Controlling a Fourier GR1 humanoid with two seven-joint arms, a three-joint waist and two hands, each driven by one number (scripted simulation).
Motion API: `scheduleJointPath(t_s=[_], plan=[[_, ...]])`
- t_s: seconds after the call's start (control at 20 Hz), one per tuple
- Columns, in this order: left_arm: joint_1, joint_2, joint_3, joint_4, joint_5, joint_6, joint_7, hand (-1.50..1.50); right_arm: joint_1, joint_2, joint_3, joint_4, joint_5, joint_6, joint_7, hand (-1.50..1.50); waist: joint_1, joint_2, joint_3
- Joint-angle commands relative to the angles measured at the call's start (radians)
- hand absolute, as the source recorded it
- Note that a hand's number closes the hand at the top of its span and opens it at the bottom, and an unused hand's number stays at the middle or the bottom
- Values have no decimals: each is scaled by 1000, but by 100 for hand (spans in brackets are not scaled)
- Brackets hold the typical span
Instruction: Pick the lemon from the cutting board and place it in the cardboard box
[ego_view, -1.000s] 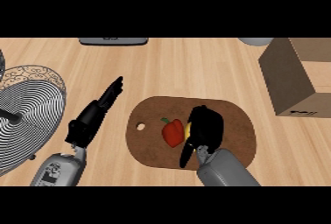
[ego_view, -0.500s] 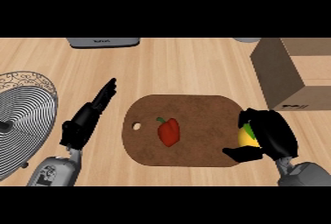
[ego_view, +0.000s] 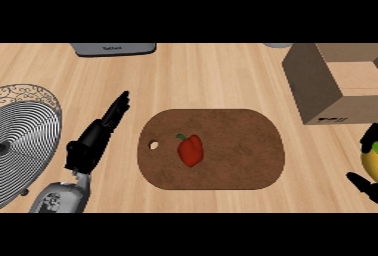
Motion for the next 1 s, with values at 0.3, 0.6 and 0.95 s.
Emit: scheduleJointPath(t_s=[0.3, 0.6, 0.95], plan=[[11, 7, 9, -13, 3, -24, 9, 0, 226, -69, -539, -143, -438, 140, -169, 150, 12, 2, -2], [6, -2, -18, -59, -12, -49, 45, 0, 178, -78, -724, -88, -567, 293, -28, 150, 53, 10, -1], [-26, -50, -7, -14, -40, -44, 31, 0, 35, -40, -660, 25, -453, 312, 16, 150, 67, 13, -1]])
